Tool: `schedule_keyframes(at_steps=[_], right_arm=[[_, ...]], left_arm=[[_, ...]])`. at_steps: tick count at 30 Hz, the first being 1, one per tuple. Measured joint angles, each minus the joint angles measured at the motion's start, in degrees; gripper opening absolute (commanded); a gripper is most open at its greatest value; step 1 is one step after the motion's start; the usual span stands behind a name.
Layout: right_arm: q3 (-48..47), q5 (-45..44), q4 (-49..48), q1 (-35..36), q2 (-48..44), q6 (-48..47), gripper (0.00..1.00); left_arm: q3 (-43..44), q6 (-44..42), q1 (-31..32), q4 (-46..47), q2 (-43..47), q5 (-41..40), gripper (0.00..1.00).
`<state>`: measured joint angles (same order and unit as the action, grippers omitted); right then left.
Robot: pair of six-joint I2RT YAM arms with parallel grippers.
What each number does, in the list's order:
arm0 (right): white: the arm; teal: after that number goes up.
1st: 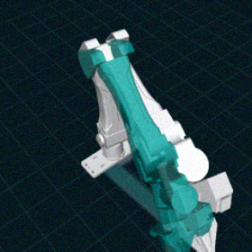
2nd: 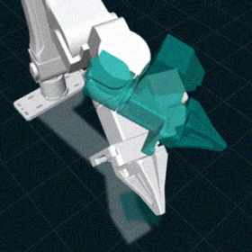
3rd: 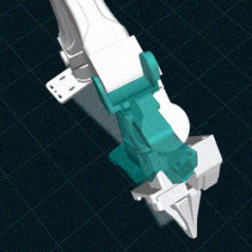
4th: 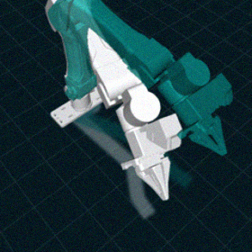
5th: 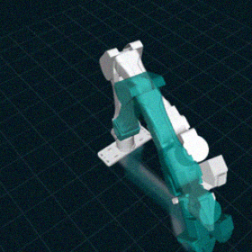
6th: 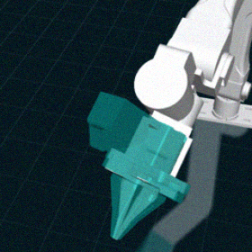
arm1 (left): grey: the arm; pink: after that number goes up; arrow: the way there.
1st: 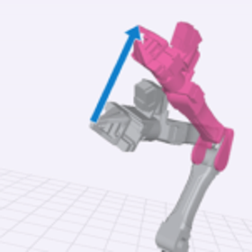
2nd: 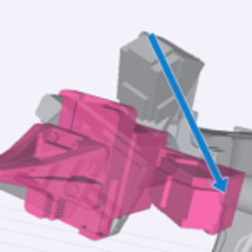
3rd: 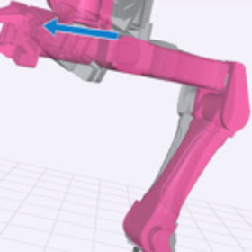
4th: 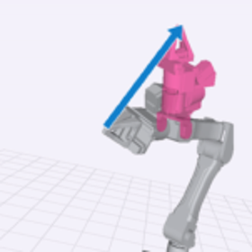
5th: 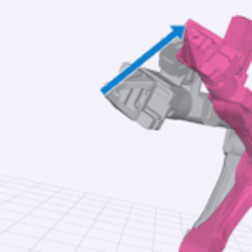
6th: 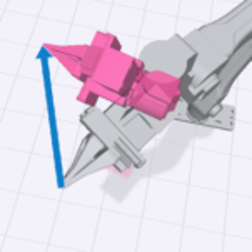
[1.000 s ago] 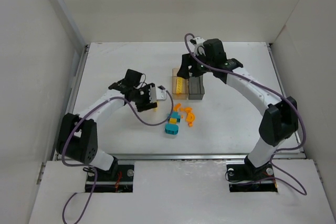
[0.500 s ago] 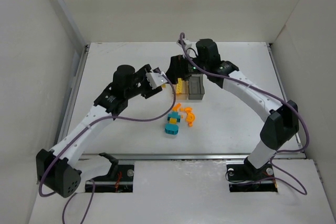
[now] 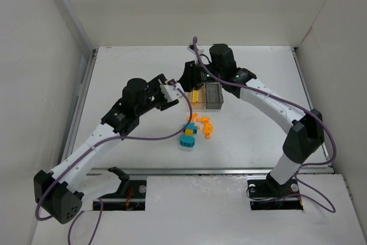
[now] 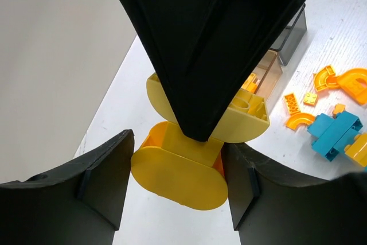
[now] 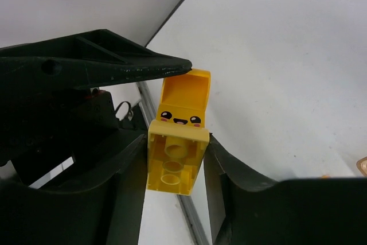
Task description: Sort the legos into containers by color
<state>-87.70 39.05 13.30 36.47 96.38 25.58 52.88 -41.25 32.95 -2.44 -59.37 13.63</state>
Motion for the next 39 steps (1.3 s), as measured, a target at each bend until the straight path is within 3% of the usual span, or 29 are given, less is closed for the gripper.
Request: schedule_keyframes(at_steps=[3, 9, 15, 20, 29, 33, 34, 37, 39], right_arm=[[0.5, -0.3, -0.6, 0.0, -0.2, 0.1, 0.01], [5.5, -1.7, -1.0, -0.6, -2.8, 0.4, 0.0], [8.3, -3.4, -0.7, -7.2, -7.3, 0.3, 0.0], [7.7, -9.9, -0.9, -9.8, -5.6, -1.0, 0.01], [-1.3, -22.3, 5.3, -9.1, 16.2, -6.7, 0.41], [-2.2, -26.1, 9.7, -9.0, 18.5, -7.6, 0.6], [-2.6, -26.8, 10.3, -9.0, 18.5, -7.9, 0.73], [-4.5, -27.2, 10.4, -9.0, 18.5, -8.9, 0.95], [-5.2, -26.6, 10.4, -8.9, 18.3, -9.6, 0.96]], left_arm=[[-0.2, 0.5, 0.2, 0.2, 0.0, -1.3, 0.0], [-2.2, 2.3, 1.1, 0.3, 0.0, -2.1, 0.0], [-5.4, 3.7, -1.2, -1.2, 0.1, -5.1, 0.0], [-5.6, 4.4, -1.5, -1.9, 0.2, -5.5, 0.0], [-5.6, 5.4, -1.5, -1.9, 1.4, -5.1, 0.0], [-5.6, 6.0, -1.5, -1.9, 1.8, -5.0, 0.0], [-5.6, 6.1, -1.5, -1.8, 1.9, -4.8, 0.0], [-5.6, 6.2, -1.5, -1.7, 1.9, -4.0, 0.0], [-5.6, 6.2, -1.5, -1.5, 1.9, -3.5, 0.0]])
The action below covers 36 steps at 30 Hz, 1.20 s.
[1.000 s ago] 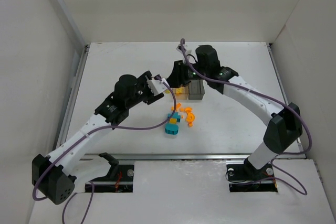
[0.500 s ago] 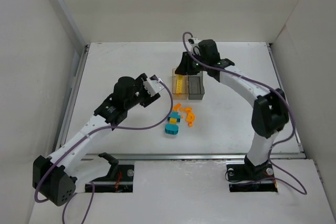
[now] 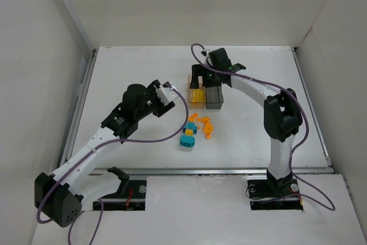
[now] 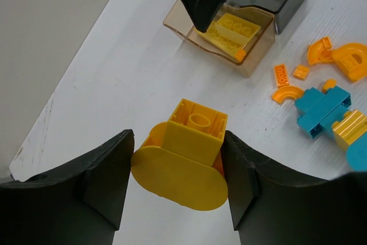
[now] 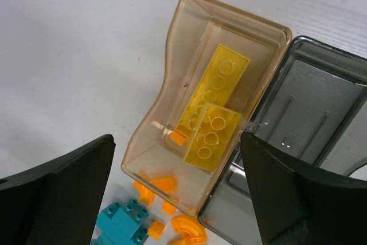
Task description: Sort the legos into containers by color
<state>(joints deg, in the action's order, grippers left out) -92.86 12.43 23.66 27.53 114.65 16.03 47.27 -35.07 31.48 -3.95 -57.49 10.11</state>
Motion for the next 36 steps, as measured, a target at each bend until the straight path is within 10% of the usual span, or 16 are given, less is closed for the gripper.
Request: schedule_keyframes(at_steps=[14, 29, 32, 36], right_arm=[[5.3, 16.7, -10.7, 5.9, -22.4, 6.2, 0.96], [3.4, 20.4, -13.4, 10.5, -17.0, 10.7, 0.9], [3.3, 20.9, -13.4, 11.0, -16.6, 10.9, 0.85], [2.8, 21.9, -13.4, 11.2, -15.9, 11.0, 0.49]], left_arm=[[-2.8, -3.9, 0.0, 12.5, 2.9, 1.2, 0.0], [-2.8, -4.6, 0.1, 14.9, 2.8, 2.2, 0.0], [-2.8, -4.6, 0.1, 14.9, 2.7, 2.4, 0.0], [-2.8, -4.6, 0.1, 15.1, 2.3, 2.4, 0.0]])
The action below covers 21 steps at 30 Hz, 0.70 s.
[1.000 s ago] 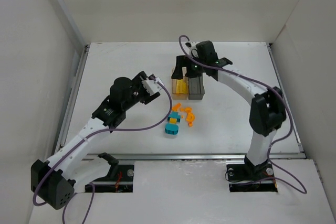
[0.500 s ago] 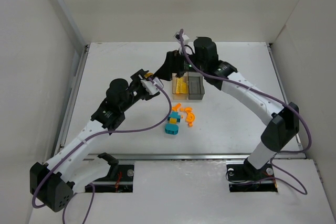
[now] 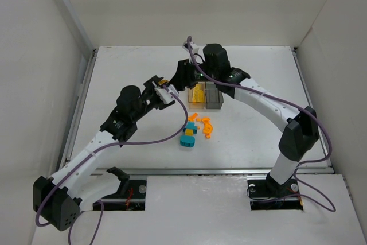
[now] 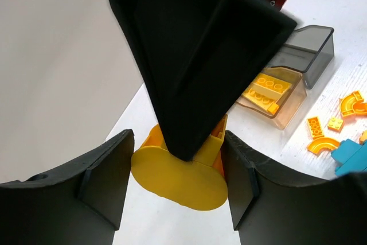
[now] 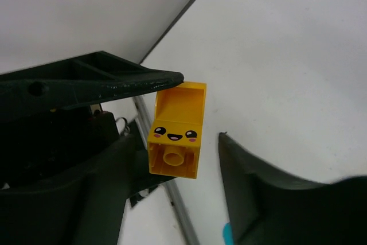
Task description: Sort the legos into containers by color
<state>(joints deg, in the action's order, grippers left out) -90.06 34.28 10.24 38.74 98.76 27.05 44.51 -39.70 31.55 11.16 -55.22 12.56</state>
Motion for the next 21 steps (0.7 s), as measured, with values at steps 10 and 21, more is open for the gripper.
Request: schedule_keyframes(at_steps=[10, 21], right_arm=[[-1.5, 2.0, 0.0, 0.0, 1.9, 0.7, 0.0], [-1.4, 2.9, 0.9, -0.2, 1.9, -1.1, 0.0]], left_arm=[[0.0, -0.3, -0.1, 0.0, -0.2, -0.8, 0.0], [0.1, -0.7, 0.0, -4.8, 0.9, 5.1, 0.97]])
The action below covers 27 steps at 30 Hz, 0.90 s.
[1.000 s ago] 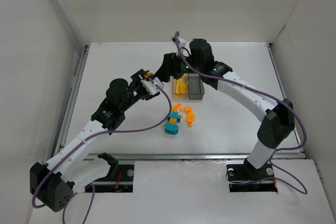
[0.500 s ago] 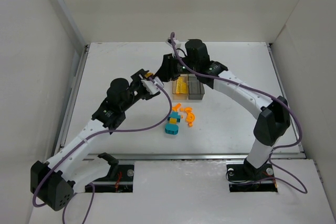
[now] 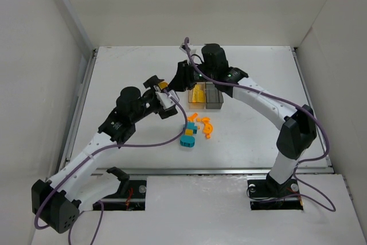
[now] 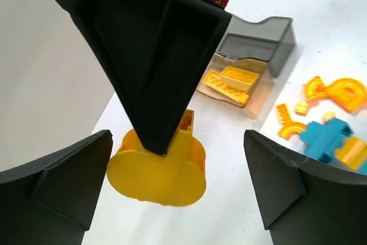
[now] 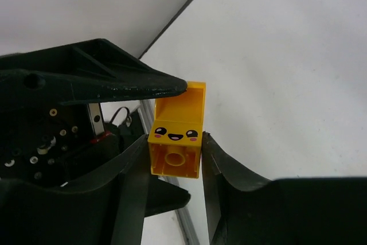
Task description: Sort the legos into containers by color
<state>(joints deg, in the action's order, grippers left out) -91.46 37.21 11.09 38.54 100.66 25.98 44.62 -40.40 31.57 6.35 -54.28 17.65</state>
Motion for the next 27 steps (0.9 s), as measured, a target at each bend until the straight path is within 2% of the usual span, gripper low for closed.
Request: schedule_keyframes(at_steps=[1, 5, 11, 18, 23, 27], right_arm=[[0.4, 0.5, -0.1, -0.2, -0.1, -1.0, 0.0], [4.4, 3.2, 0.0, -2.4, -2.4, -8.0, 0.0], [9.9, 4.9, 5.0, -7.4, -10.6, -24.8, 0.0], [14.9, 0.2, 6.4, -1.4, -19.9, -41.2, 0.0], [21.1, -3.0, 6.1, 1.3, -24.7, -47.8, 0.0], [21.7, -4.9, 6.0, 2.0, -25.5, -50.6, 0.0]], left_arm=[[0.0, 0.1, 0.0, -1.0, 0.6, 0.7, 0.99], [0.6, 0.9, 0.2, -5.6, 3.6, 4.6, 0.99], [4.0, -1.3, 0.2, -11.5, 4.4, 11.8, 0.99], [10.4, -6.6, 0.1, -18.2, -3.4, 18.8, 0.99], [12.4, -8.7, -0.3, -20.4, -6.3, 20.5, 0.99], [12.6, -10.2, -0.5, -21.1, -6.3, 21.9, 0.99]])
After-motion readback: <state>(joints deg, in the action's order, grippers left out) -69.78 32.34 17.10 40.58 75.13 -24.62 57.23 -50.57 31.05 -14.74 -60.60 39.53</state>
